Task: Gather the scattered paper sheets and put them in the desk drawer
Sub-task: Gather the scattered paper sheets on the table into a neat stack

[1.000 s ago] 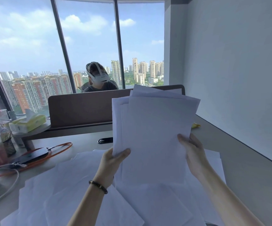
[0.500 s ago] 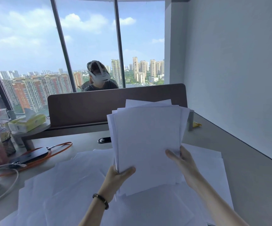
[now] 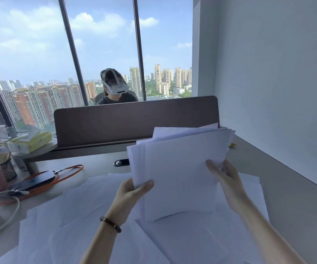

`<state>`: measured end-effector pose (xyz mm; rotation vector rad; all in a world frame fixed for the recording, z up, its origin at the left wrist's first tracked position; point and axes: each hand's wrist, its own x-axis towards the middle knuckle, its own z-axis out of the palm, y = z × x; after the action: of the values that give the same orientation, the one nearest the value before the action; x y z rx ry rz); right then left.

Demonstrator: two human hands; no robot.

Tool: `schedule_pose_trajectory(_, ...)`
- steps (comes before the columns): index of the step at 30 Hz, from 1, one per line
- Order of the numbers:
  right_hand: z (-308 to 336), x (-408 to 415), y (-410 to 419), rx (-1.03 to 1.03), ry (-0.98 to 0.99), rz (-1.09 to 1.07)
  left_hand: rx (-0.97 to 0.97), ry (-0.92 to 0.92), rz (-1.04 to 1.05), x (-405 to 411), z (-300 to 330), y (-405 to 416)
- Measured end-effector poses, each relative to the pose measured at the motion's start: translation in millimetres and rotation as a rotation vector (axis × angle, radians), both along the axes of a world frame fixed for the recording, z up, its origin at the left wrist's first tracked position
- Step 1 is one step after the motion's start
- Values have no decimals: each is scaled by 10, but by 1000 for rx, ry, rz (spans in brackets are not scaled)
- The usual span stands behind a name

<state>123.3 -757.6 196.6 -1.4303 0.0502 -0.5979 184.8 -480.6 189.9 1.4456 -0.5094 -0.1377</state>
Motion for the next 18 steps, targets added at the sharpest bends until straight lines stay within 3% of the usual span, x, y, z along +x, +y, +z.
schedule_pose_trajectory(8,174,-2,135,-107,-78,44,-78,-57,76,-7,231,-221)
schedule_pose_trajectory(18,-124,-6,86,-84,27,79,-74,119,86,70,-134,-278)
